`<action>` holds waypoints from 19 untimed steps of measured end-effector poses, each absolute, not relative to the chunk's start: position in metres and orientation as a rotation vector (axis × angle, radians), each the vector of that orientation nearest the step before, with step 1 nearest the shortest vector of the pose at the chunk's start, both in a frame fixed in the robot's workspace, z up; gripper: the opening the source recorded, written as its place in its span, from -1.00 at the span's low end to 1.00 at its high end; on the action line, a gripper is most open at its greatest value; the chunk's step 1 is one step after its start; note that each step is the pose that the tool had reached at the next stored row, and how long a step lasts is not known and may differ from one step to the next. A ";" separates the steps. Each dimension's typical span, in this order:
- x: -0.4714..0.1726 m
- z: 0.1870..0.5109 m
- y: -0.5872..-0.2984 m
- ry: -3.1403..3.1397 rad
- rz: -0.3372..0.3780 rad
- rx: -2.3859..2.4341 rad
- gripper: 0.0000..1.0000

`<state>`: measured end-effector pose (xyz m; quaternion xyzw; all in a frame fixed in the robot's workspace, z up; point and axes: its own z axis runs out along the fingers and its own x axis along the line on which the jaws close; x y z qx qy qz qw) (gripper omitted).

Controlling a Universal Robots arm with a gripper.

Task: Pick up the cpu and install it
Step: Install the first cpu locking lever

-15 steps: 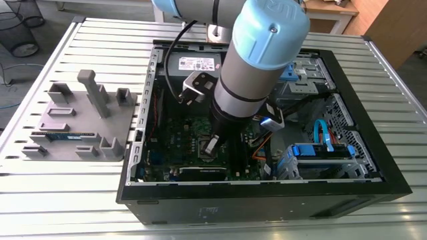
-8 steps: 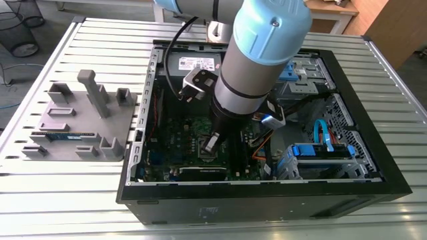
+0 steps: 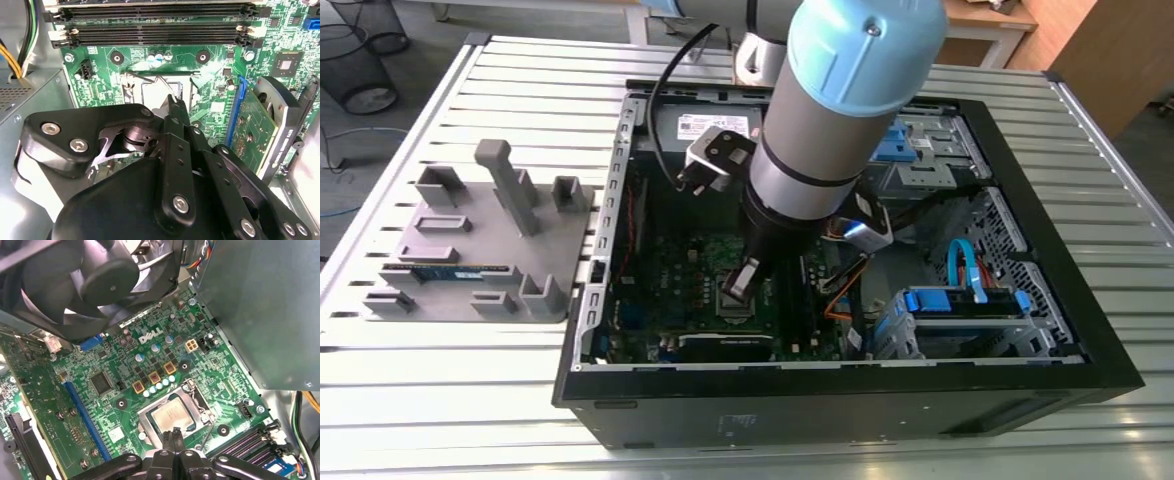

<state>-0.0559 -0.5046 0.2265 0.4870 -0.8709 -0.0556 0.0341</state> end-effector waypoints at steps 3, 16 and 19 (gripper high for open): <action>-0.056 0.231 -0.504 -2.678 -0.171 1.498 -0.79; -0.056 0.252 -0.501 -2.678 -0.171 1.498 -0.79; -0.056 0.255 -0.501 -2.678 -0.171 1.498 -0.79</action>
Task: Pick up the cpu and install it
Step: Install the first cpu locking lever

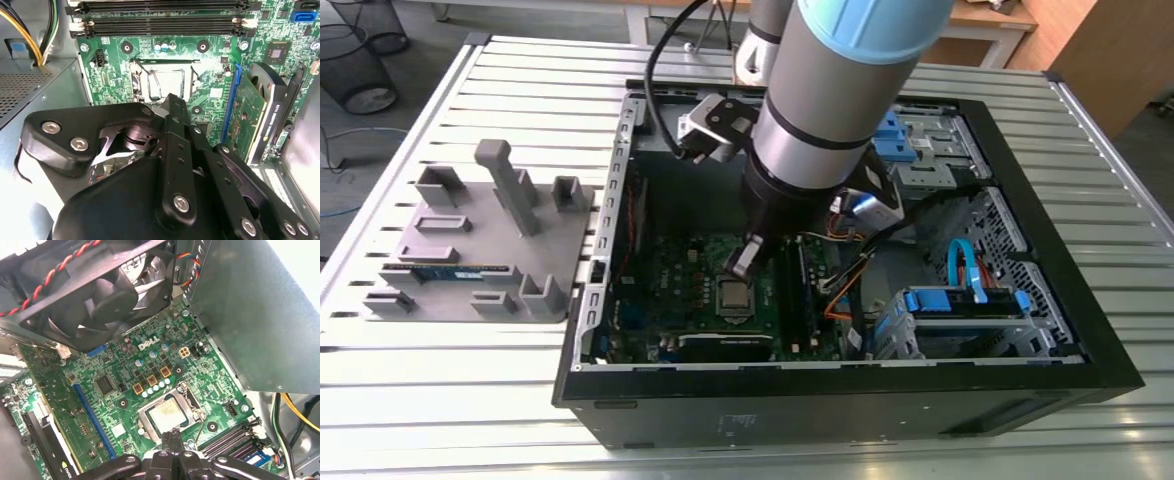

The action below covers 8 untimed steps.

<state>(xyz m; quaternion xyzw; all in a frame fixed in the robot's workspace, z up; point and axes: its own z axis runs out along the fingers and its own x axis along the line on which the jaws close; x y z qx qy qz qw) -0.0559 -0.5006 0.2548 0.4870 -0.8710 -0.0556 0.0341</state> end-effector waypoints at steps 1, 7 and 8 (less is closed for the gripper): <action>-0.056 0.256 -0.500 -2.678 -0.171 1.498 -0.79; -0.056 0.260 -0.497 -2.678 -0.171 1.498 -0.79; -0.056 0.260 -0.497 -2.678 -0.171 1.498 -0.79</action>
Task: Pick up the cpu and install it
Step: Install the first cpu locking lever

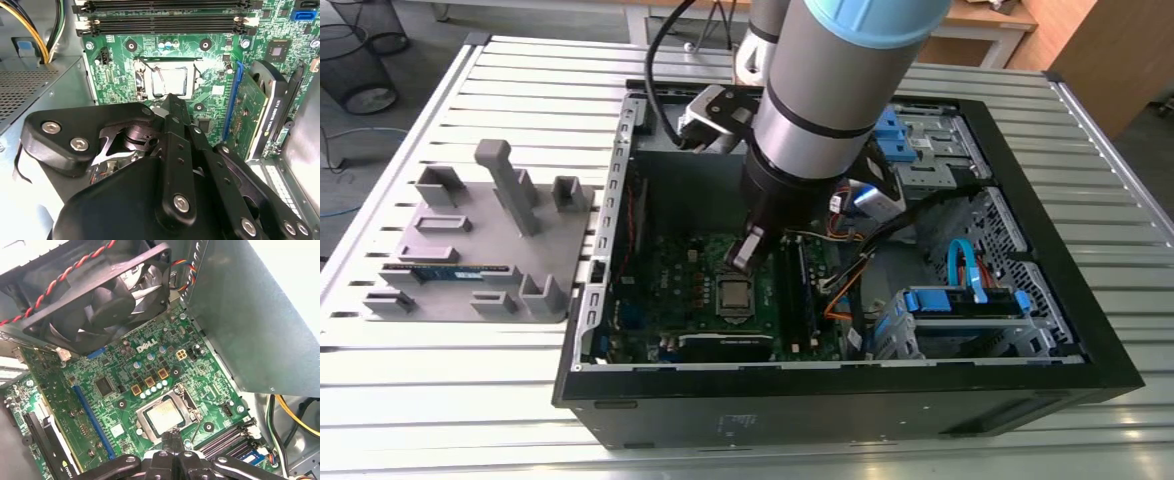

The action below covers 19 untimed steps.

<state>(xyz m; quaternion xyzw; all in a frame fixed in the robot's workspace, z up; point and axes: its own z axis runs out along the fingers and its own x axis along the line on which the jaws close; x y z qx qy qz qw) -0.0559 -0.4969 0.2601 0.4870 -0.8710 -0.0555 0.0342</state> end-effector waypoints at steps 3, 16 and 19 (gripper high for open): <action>-0.056 0.260 -0.495 -2.678 -0.171 1.498 -0.79; -0.050 0.259 -0.487 -2.680 -0.171 1.494 -0.79; -0.050 0.258 -0.484 -2.683 -0.171 1.489 -0.79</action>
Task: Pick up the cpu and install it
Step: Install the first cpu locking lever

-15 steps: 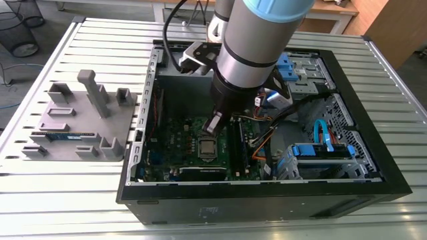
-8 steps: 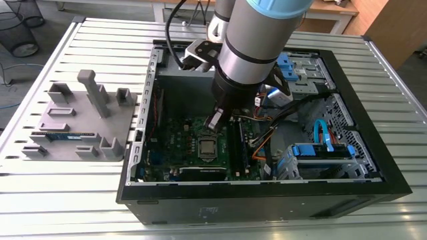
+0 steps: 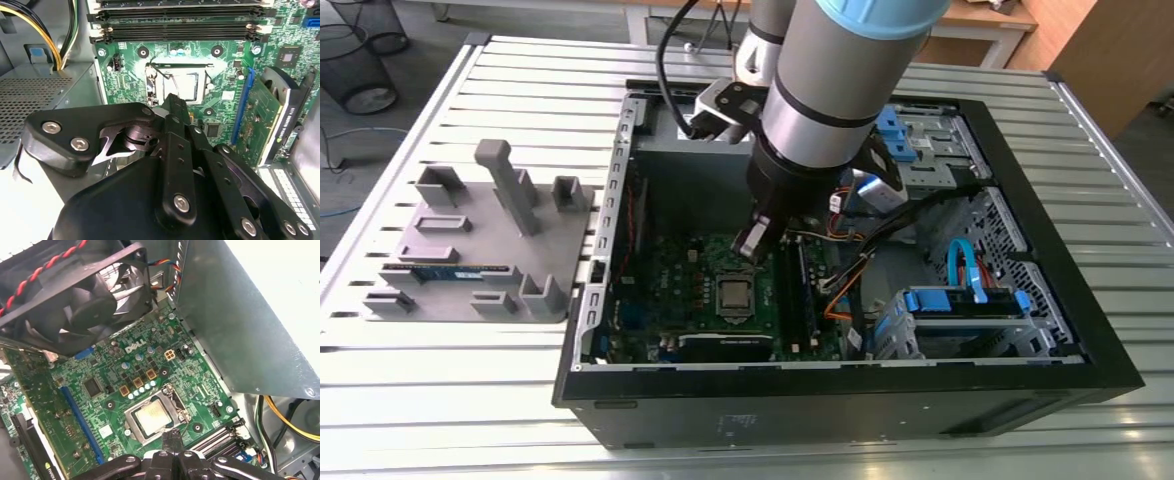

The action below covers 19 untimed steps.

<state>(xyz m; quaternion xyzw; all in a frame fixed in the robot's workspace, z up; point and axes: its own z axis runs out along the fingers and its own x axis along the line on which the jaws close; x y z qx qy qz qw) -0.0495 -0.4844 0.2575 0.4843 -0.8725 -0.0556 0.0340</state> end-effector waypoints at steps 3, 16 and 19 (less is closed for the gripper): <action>-0.049 0.255 -0.482 -2.686 -0.172 1.485 -0.79; -0.046 0.242 -0.477 -2.684 -0.171 1.487 -0.79; -0.046 0.238 -0.477 -2.684 -0.170 1.488 -0.79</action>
